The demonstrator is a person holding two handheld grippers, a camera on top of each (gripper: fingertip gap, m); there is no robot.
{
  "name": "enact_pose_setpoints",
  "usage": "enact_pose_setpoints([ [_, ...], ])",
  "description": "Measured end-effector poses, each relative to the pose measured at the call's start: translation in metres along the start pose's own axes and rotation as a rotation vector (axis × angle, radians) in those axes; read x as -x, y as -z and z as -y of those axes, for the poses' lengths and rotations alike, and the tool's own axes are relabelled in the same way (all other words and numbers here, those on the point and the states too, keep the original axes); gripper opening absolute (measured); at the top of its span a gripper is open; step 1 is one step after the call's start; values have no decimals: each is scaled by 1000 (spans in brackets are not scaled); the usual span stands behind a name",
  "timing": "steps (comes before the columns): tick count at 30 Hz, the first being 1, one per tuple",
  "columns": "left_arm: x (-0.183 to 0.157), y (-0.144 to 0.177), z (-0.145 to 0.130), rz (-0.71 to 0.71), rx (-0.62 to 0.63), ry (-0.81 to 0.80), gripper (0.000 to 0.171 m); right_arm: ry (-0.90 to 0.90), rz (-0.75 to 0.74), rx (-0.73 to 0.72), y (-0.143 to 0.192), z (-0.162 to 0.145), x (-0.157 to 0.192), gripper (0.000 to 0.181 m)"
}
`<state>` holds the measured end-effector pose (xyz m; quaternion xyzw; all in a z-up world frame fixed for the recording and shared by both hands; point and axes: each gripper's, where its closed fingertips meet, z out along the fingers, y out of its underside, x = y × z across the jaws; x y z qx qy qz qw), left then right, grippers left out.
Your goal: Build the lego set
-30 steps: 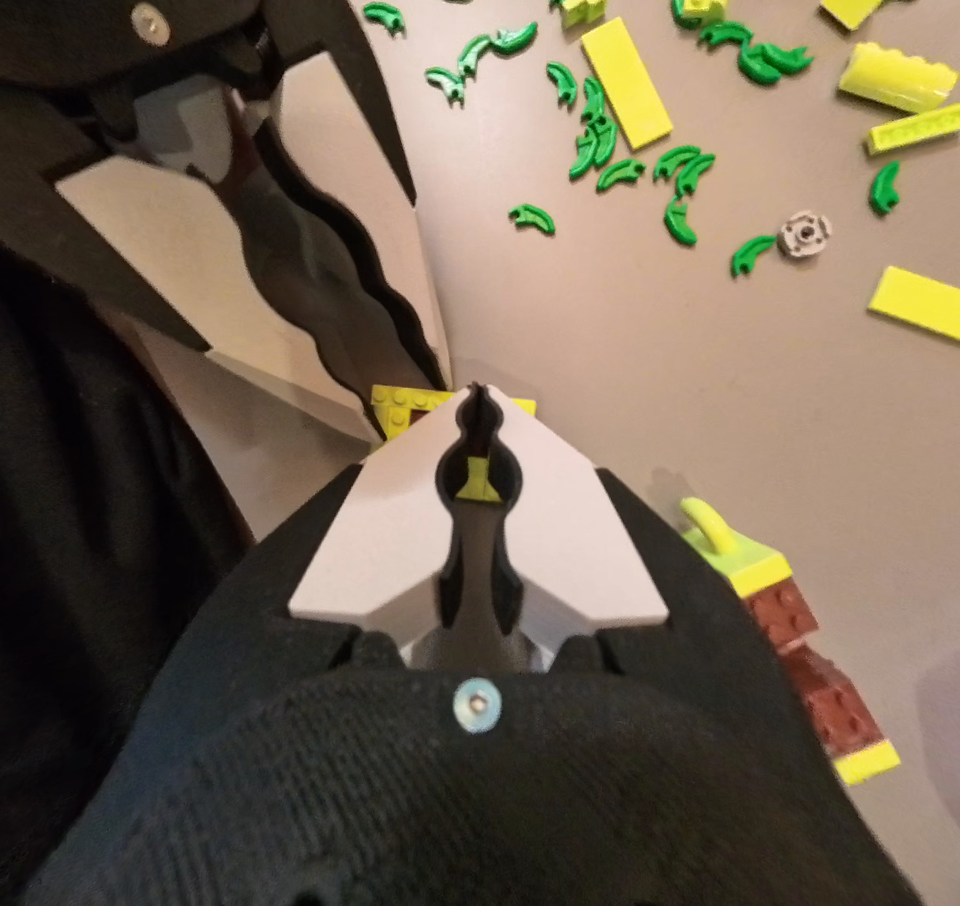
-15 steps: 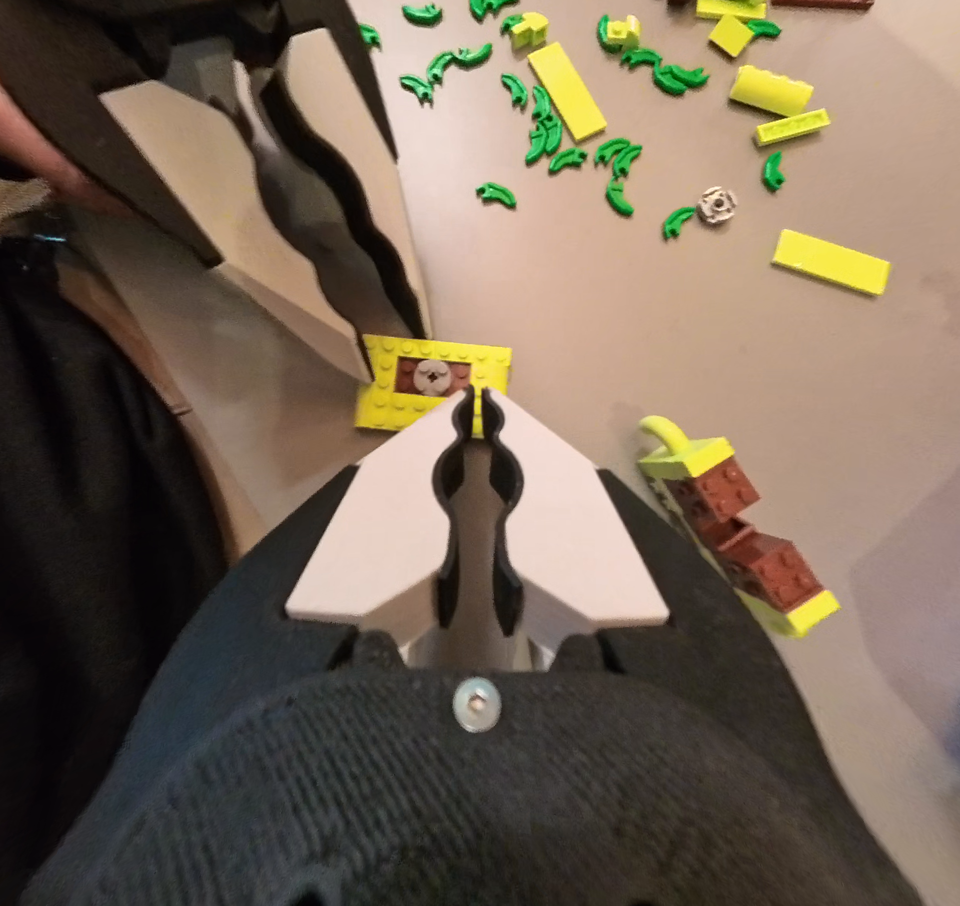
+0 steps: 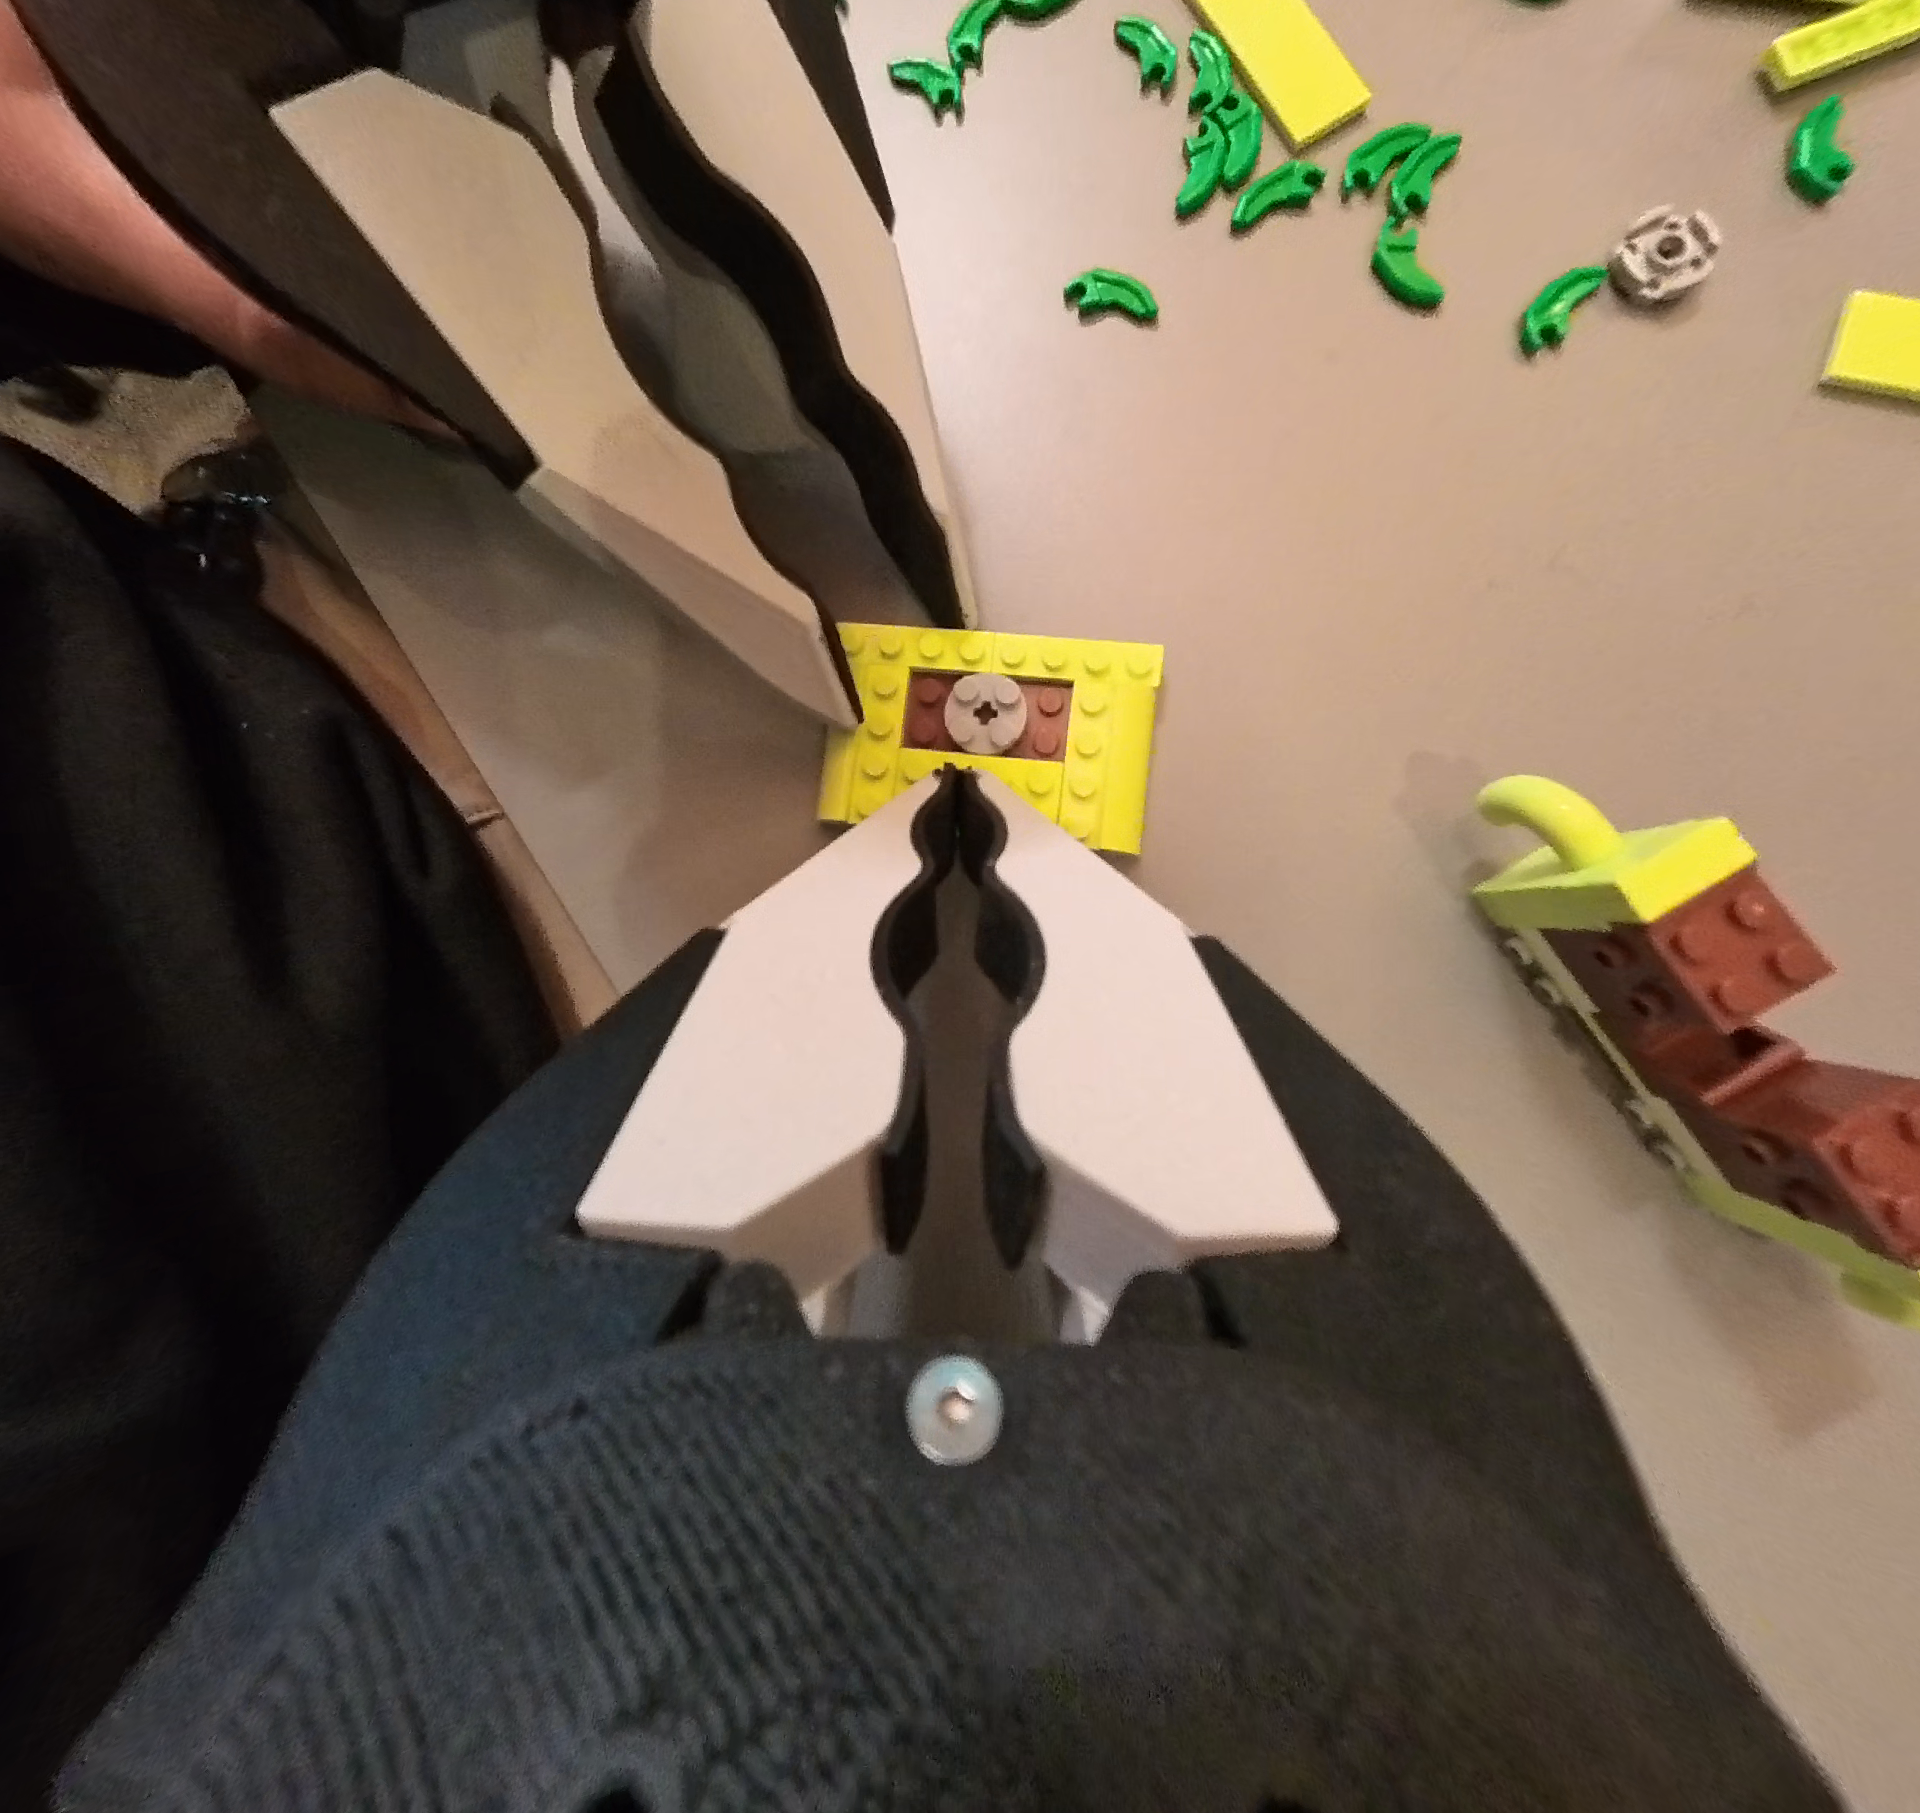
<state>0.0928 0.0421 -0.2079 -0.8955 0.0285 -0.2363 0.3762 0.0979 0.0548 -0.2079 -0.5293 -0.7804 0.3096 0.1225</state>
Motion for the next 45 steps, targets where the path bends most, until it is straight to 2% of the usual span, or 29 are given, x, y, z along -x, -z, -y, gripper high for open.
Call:
enact_pose_setpoints([
  [5,0,0,0,4,1,-4,24,11,0,62,0,-1,0,0],
  [10,1,2,-1,1,-2,5,23,150,-90,-49,2,4,-2,0],
  [11,2,3,-1,3,-4,10,23,164,-120,-76,6,7,-4,9],
  [15,23,14,3,92,-37,11,33,154,-225,-141,19,9,-18,16],
  [17,35,23,6,150,-66,6,34,114,-188,-121,16,0,-15,24],
  [21,27,27,9,98,-110,-4,40,110,-155,-111,6,-6,-12,46],
  [28,43,46,23,268,-220,-98,40,116,-175,-123,-12,13,-12,46],
  [32,48,53,27,251,-272,-45,40,106,-190,-128,-19,24,-16,46],
  [35,48,55,28,239,-286,-30,40,56,-155,-134,-19,30,-14,53],
  [39,45,51,26,241,-259,-61,43,52,-159,-243,-4,44,-20,54],
  [45,36,40,19,248,-181,-155,47,-16,-246,-426,11,52,-50,50],
])
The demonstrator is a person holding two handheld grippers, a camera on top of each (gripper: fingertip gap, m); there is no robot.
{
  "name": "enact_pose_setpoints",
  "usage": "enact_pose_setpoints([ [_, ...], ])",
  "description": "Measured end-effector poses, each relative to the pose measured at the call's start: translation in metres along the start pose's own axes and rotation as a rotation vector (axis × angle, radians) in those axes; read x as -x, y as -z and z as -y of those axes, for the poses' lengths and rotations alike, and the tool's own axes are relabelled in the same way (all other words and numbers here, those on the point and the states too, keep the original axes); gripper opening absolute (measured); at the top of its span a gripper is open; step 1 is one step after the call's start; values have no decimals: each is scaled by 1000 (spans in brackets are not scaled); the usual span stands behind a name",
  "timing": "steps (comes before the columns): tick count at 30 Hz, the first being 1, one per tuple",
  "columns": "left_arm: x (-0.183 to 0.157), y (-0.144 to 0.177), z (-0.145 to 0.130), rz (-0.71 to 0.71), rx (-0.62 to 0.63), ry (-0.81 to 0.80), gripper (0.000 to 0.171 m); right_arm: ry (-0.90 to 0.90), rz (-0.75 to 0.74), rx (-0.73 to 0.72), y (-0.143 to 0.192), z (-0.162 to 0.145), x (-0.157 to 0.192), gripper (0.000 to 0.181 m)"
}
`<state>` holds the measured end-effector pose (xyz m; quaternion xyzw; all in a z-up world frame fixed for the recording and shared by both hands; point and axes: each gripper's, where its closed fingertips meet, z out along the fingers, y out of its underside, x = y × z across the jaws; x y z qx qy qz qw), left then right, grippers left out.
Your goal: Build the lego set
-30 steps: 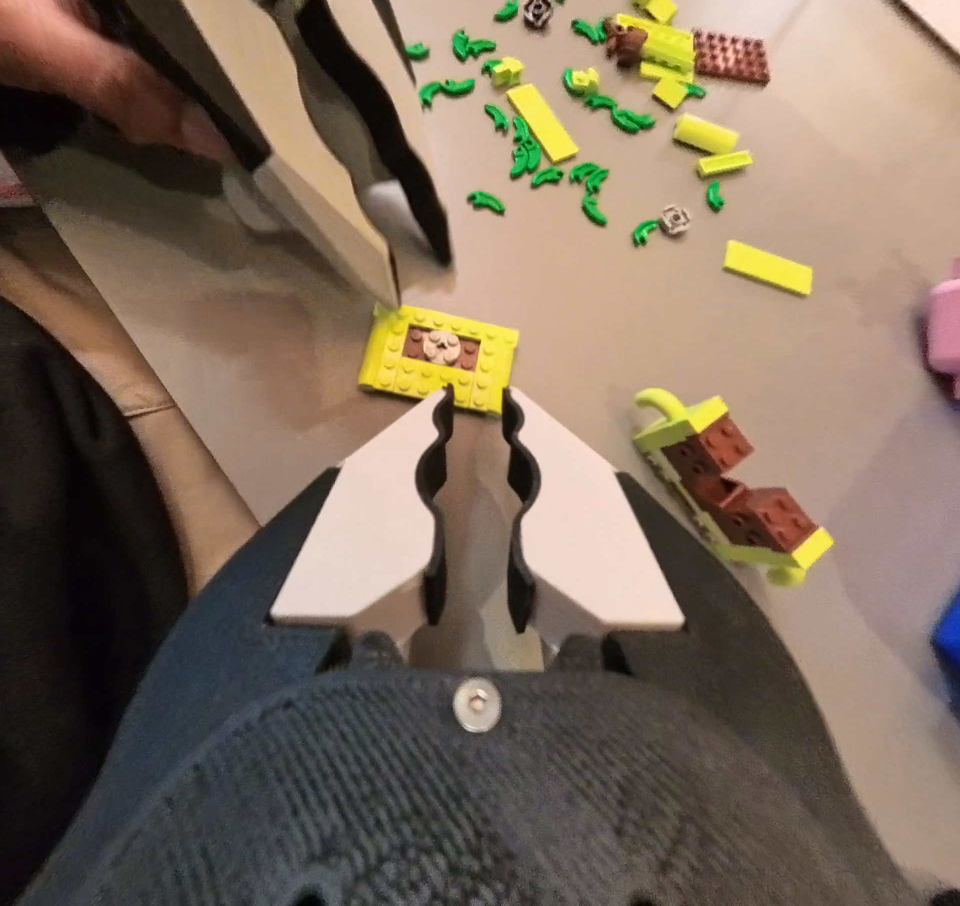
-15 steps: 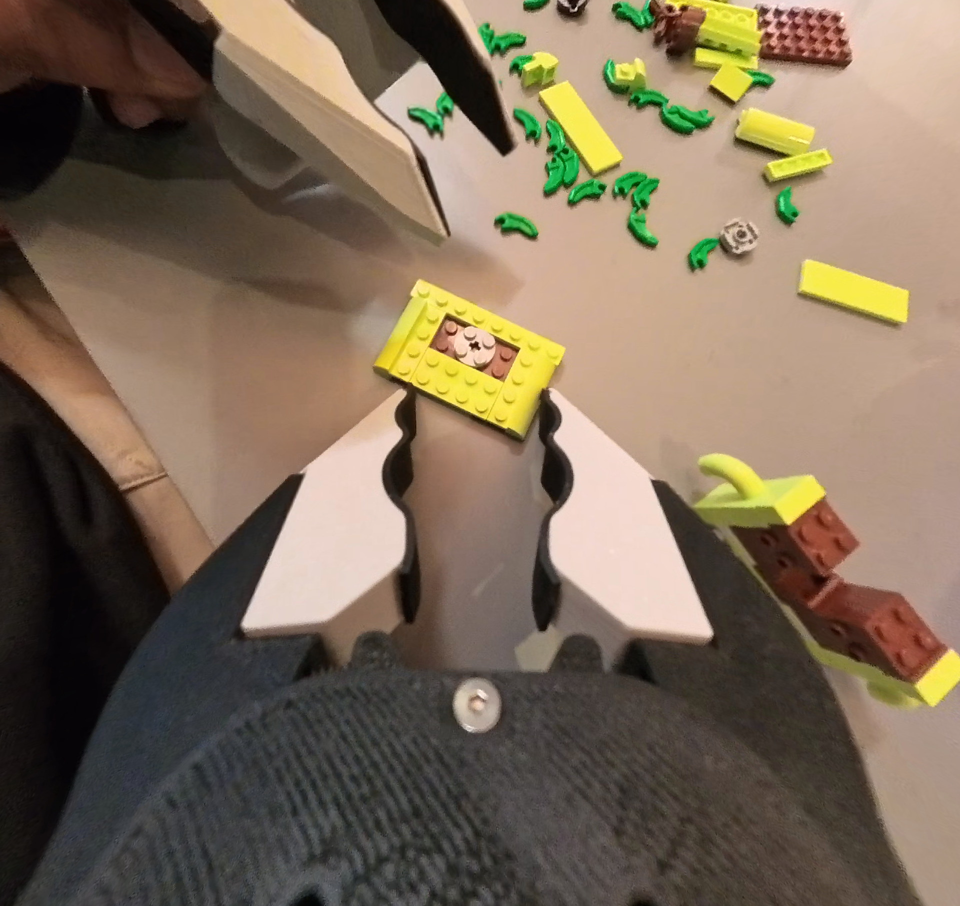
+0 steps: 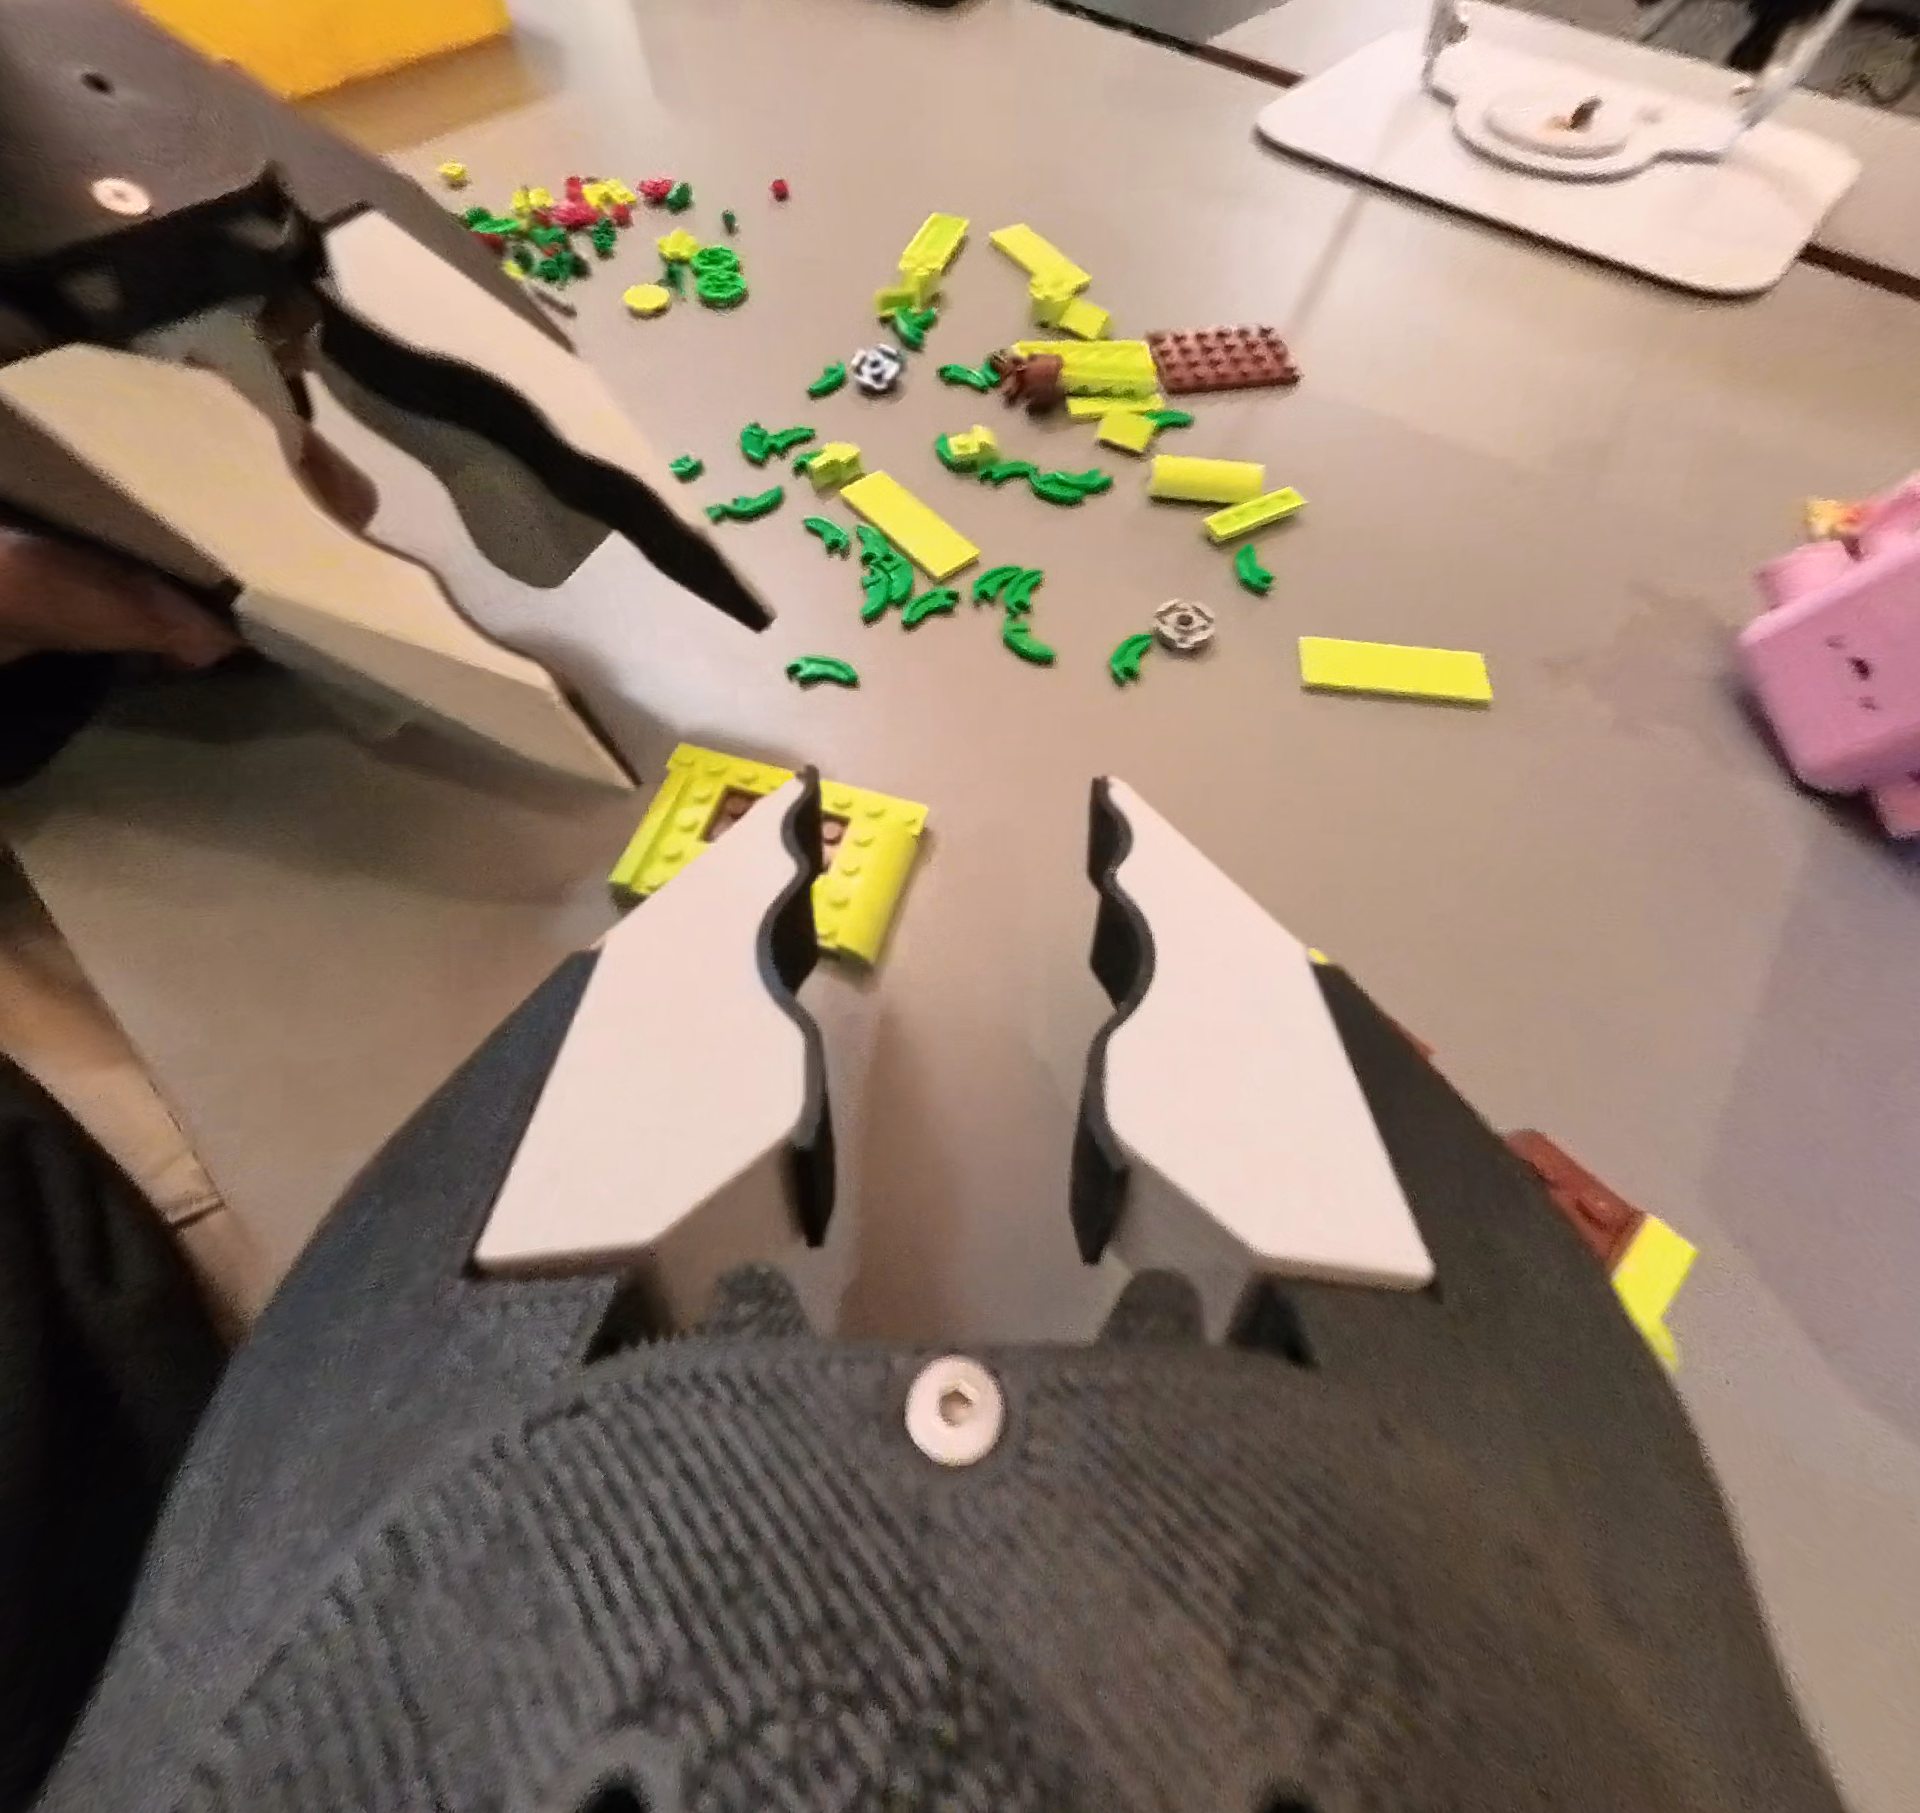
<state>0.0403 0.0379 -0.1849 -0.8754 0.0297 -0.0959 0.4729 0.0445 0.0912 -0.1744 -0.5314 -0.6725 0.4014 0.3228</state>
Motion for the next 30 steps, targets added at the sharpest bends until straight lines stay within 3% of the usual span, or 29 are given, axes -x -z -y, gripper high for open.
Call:
enact_pose_setpoints([
  [6,-3,0,0,-34,1,9,50,17,-43,-161,0,27,-10,38],
  [15,-10,-6,1,-105,14,10,66,22,15,-125,-5,24,-3,38],
  [23,-12,-16,-9,-22,104,-110,69,-27,45,-128,-5,24,-6,36],
  [30,-10,-19,-14,1,142,-121,69,-24,55,-111,-7,22,-4,35],
])
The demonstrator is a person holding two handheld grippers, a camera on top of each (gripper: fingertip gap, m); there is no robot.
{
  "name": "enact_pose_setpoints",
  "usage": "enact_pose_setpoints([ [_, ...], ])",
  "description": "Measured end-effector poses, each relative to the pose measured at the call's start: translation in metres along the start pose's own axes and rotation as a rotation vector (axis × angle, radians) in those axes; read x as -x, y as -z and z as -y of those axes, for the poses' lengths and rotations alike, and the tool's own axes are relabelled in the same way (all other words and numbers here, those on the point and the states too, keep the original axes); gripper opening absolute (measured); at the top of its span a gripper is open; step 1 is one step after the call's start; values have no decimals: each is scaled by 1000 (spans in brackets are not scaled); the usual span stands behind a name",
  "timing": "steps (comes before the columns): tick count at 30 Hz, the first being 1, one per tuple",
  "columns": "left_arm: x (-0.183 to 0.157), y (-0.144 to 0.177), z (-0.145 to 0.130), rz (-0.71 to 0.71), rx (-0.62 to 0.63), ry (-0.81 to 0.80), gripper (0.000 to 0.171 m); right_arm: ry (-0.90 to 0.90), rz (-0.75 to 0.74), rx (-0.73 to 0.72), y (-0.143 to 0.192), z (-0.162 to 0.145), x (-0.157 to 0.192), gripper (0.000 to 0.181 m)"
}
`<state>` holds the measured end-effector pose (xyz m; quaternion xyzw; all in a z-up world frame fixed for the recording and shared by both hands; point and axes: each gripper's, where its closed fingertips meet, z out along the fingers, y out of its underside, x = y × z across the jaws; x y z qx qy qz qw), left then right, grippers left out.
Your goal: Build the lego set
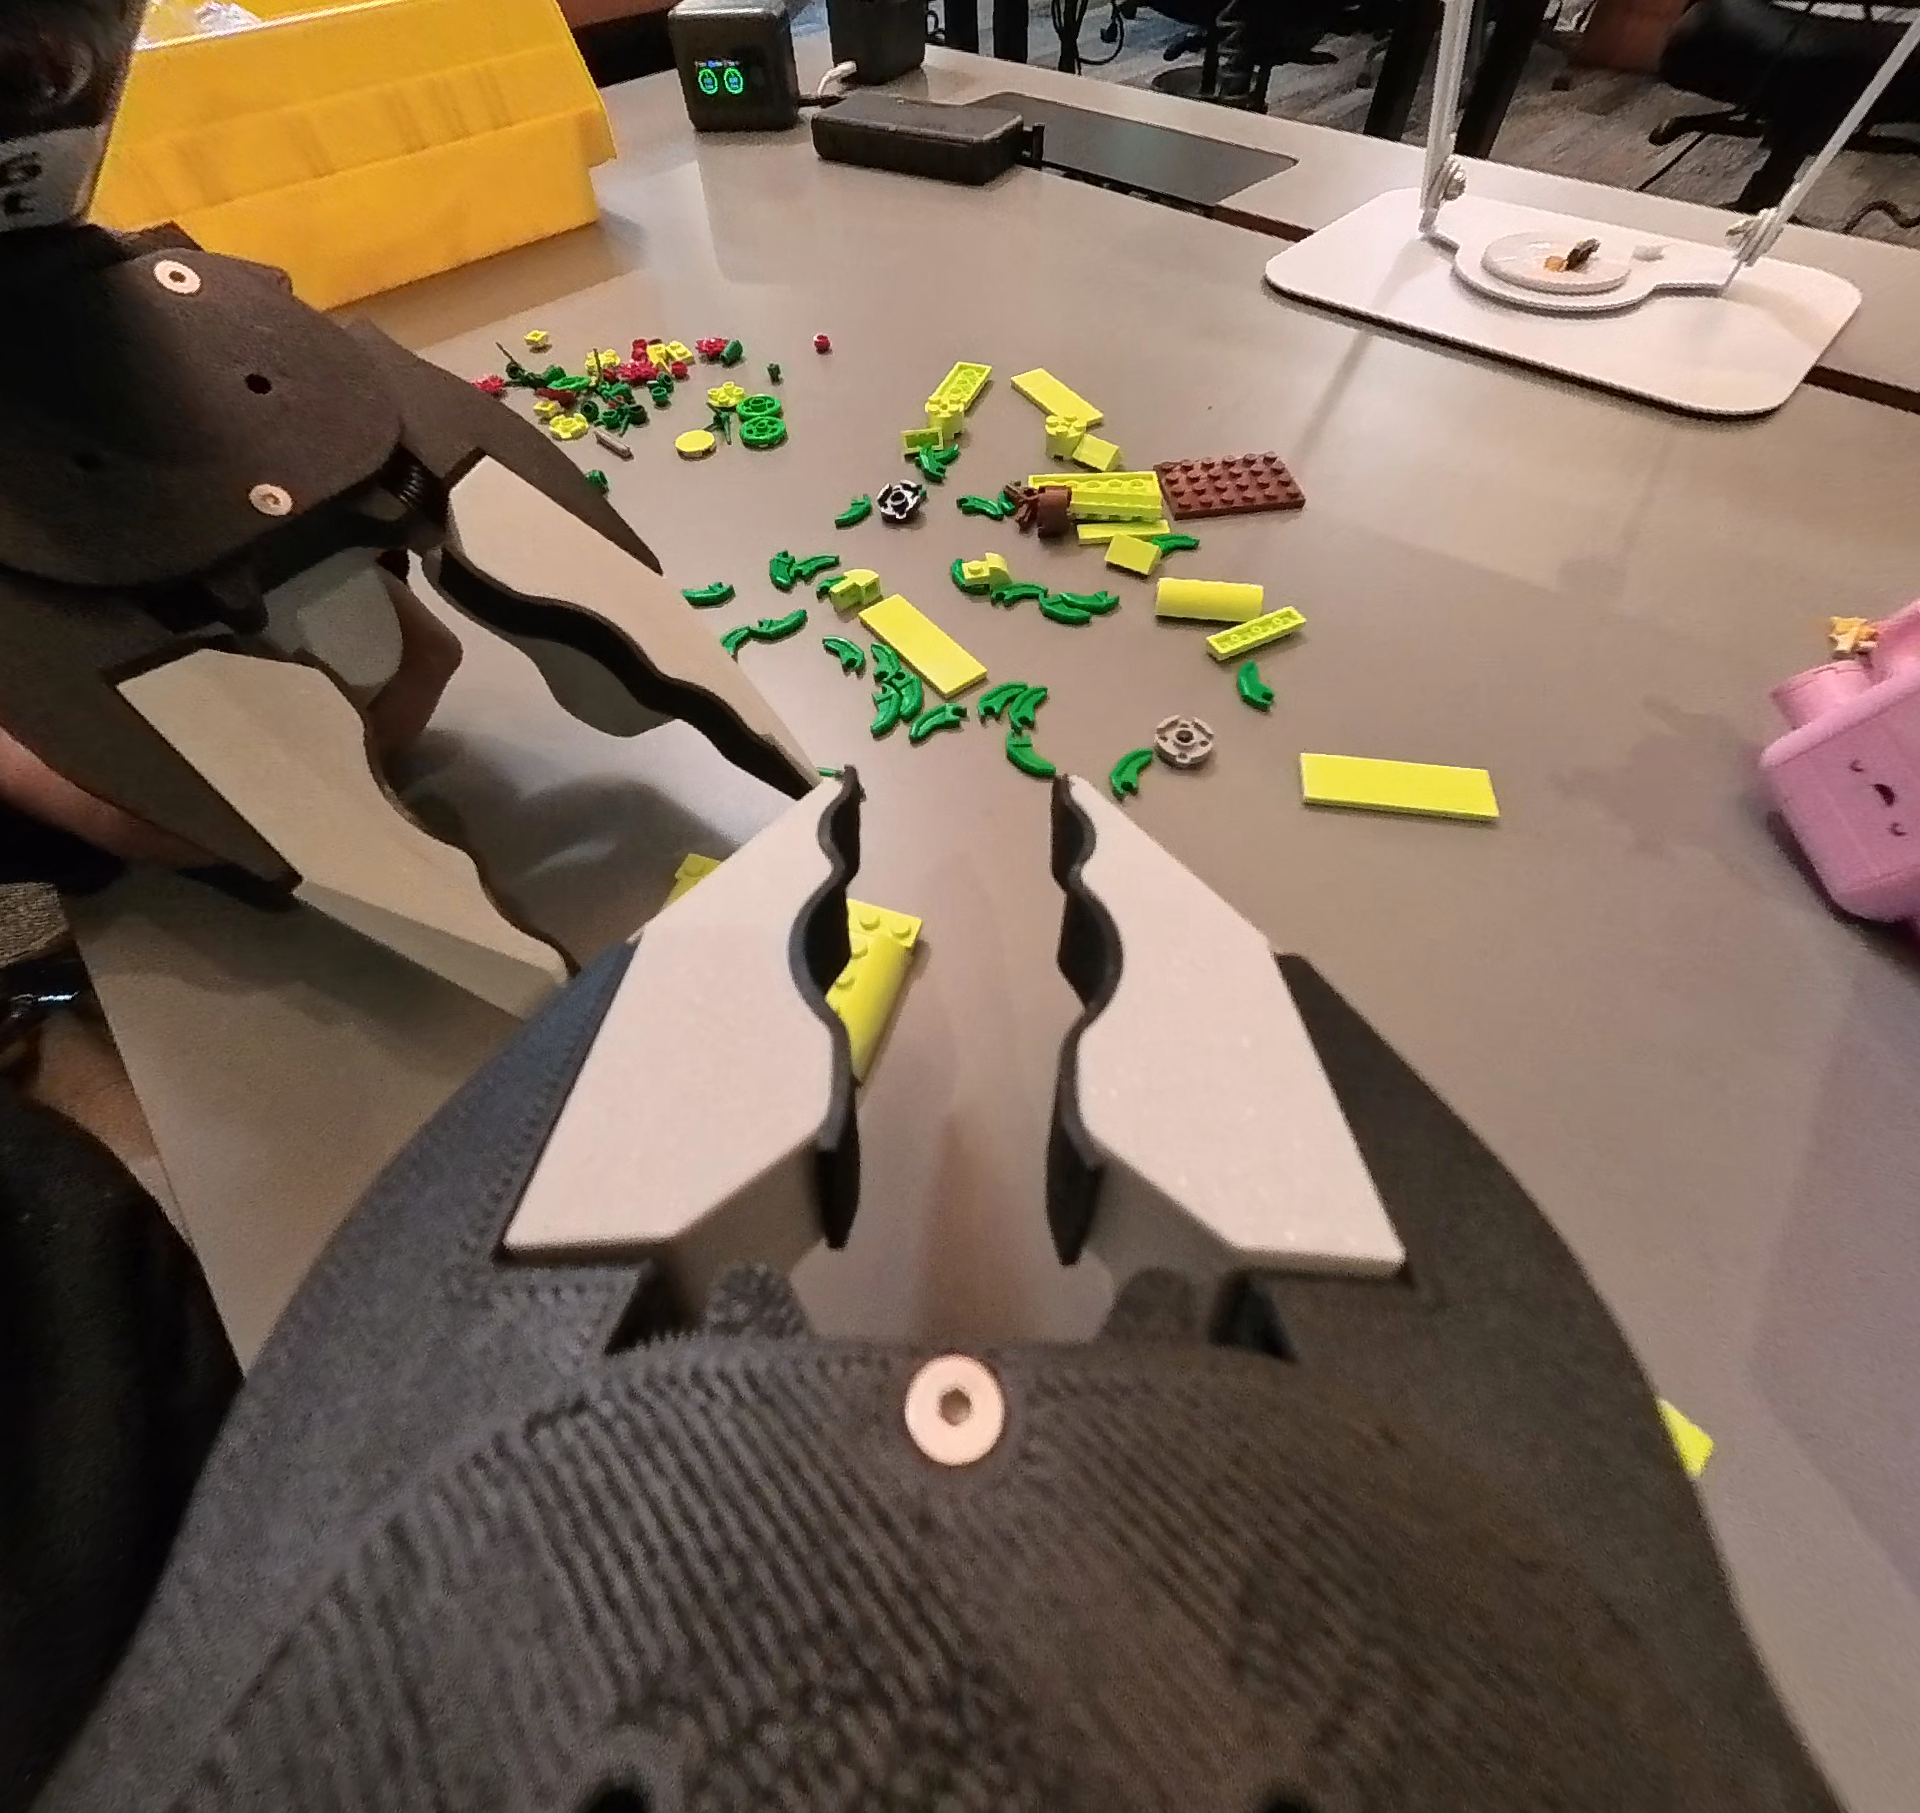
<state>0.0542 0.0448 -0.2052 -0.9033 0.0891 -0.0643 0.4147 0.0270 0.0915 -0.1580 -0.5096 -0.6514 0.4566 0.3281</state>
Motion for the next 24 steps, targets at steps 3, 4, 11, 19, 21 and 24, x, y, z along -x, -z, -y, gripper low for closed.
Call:
enact_pose_setpoints([
  [3,0,0,-1,-4,5,8,69,2,3,3,0,0,1,35],
  [4,1,0,-1,-5,5,11,68,3,3,3,0,0,1,35],
  [11,1,-1,-1,-7,13,20,68,11,4,-3,0,0,2,34],
  [19,-10,-2,-2,-54,18,-34,68,14,2,-31,4,4,2,33],
  [21,-12,-2,-3,-43,25,-70,68,29,-7,-48,6,6,2,31],
  [24,-11,-5,-7,-10,57,-100,69,46,-20,-63,7,8,3,30],
])
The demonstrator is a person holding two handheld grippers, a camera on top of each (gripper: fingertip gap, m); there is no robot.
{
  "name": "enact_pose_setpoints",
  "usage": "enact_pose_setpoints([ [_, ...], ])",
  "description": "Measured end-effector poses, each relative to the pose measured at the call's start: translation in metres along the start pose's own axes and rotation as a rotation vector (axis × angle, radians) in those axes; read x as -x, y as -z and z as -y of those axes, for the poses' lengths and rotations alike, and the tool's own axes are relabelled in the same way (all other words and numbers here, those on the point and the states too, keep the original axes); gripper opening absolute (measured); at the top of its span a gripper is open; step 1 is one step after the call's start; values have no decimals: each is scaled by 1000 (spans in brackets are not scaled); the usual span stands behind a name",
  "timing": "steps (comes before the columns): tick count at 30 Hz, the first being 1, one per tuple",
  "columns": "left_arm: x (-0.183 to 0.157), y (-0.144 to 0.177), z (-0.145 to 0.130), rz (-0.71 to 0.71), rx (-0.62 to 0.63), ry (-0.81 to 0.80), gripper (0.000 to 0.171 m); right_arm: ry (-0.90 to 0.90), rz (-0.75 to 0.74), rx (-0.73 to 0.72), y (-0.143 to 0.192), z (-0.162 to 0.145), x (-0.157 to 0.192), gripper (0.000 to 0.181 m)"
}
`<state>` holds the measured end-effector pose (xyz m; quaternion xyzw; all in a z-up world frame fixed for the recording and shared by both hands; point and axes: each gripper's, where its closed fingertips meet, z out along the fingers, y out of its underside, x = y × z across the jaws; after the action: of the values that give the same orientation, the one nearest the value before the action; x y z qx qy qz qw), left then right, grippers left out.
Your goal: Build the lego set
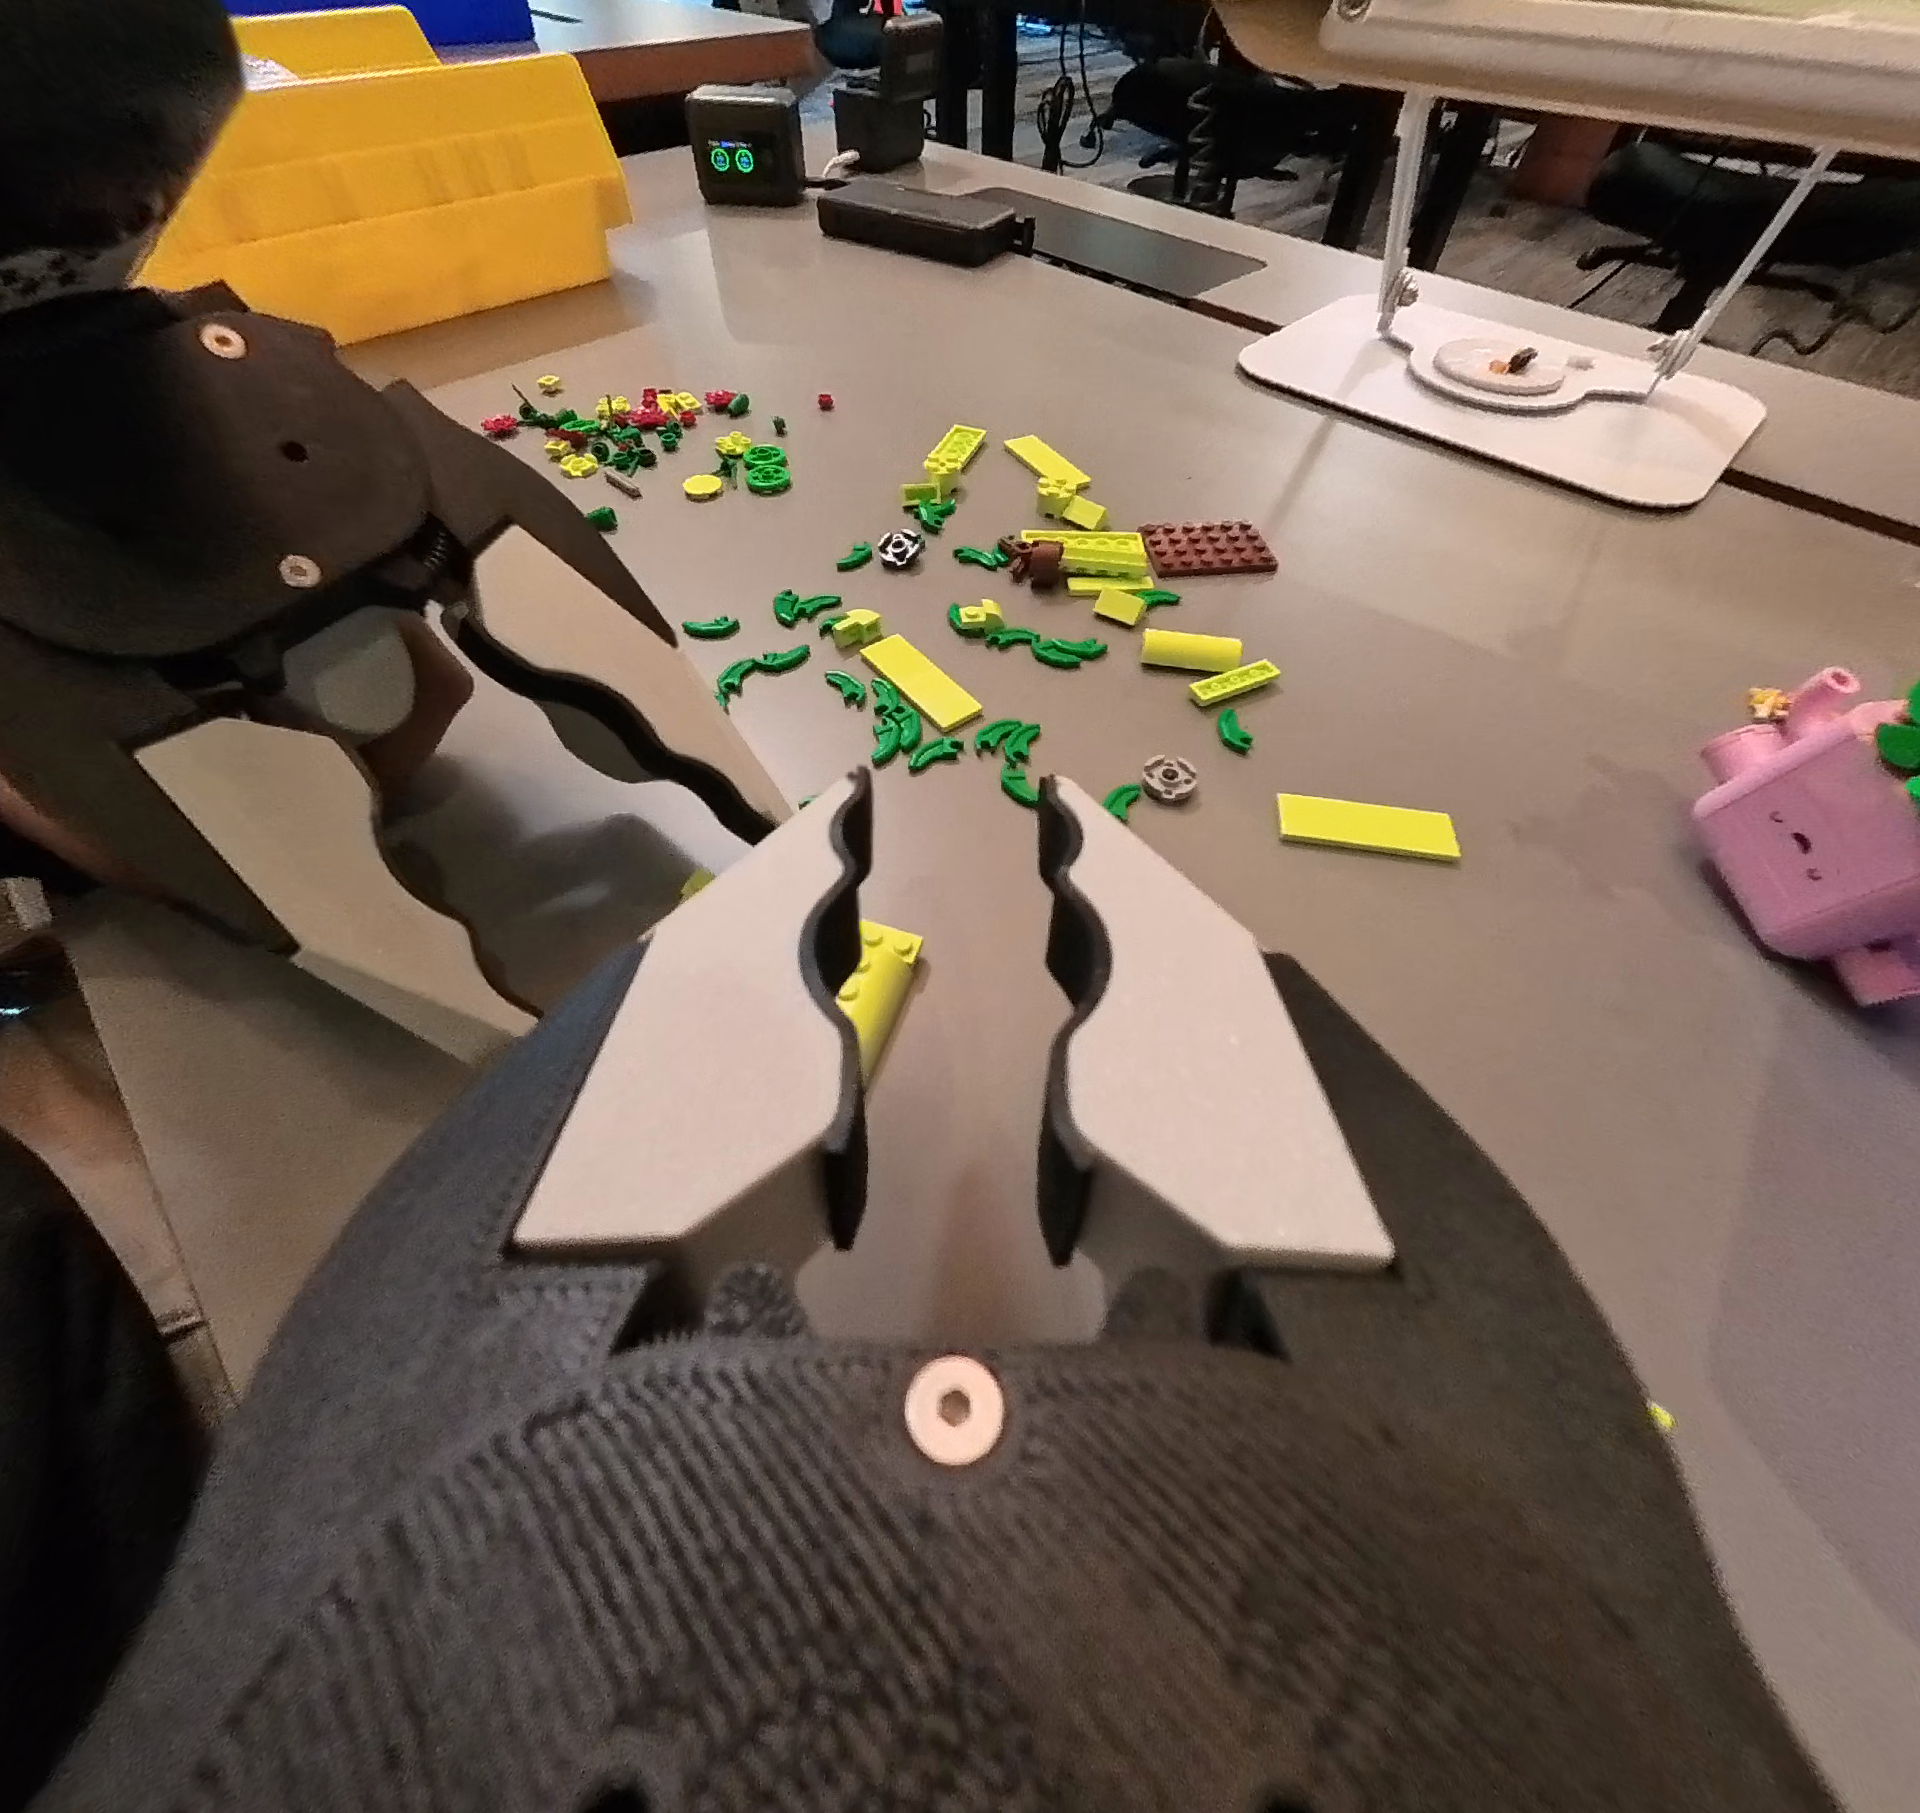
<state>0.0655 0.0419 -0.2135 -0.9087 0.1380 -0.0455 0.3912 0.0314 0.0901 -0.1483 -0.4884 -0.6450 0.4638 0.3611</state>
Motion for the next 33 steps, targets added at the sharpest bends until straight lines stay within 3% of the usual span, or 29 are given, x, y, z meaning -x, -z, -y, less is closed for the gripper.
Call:
enact_pose_setpoints([
  [13,6,2,1,-10,-15,68,62,-7,21,-21,2,3,2,25],
  [19,7,1,0,-1,-3,73,52,8,258,151,6,-25,36,25],
  [27,6,0,-1,-20,-2,85,42,138,283,294,0,-49,51,1],
  [33,6,0,-1,-28,0,93,42,194,274,340,-3,-57,54,0],
])
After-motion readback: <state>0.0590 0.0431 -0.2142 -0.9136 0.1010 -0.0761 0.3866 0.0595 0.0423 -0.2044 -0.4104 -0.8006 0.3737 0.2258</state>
